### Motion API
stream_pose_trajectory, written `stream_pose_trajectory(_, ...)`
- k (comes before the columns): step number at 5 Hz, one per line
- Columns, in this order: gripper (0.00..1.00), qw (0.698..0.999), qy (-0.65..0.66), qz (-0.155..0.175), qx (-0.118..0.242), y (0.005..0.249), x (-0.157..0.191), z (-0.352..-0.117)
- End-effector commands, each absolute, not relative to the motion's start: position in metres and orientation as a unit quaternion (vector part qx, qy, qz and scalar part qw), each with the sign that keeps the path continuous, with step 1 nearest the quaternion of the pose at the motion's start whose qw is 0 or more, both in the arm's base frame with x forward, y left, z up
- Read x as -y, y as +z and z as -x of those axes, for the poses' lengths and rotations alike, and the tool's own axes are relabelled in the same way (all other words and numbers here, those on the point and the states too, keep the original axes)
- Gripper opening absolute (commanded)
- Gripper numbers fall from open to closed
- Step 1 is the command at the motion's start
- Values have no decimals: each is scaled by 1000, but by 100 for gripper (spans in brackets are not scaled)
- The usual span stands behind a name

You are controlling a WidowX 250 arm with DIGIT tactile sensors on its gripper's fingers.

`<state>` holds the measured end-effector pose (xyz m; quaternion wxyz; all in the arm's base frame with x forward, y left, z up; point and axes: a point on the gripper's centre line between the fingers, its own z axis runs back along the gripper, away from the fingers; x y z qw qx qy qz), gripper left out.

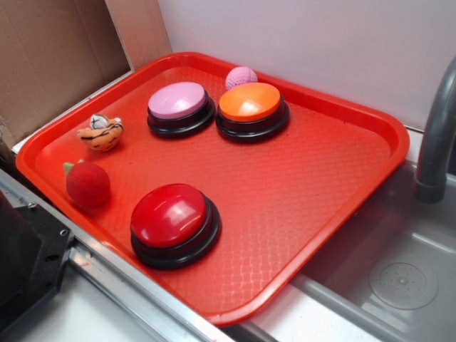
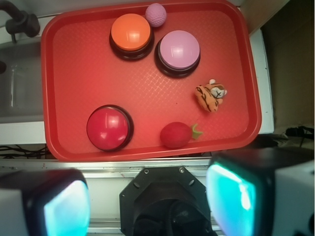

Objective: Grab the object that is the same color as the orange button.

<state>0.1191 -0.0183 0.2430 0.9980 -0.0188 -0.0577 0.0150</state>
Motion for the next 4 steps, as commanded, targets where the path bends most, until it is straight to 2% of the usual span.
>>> stream_pose_trajectory(1,100,998,15,19,58,243,18,-119)
stream_pose_trajectory(2,100,993,79,46,73,232,4,-134)
stream_pose_trajectory(3,100,981,164,59,87,210,-16,-150)
stream_pose_trajectory(4,100,966,223,57,116,186,-31,-159)
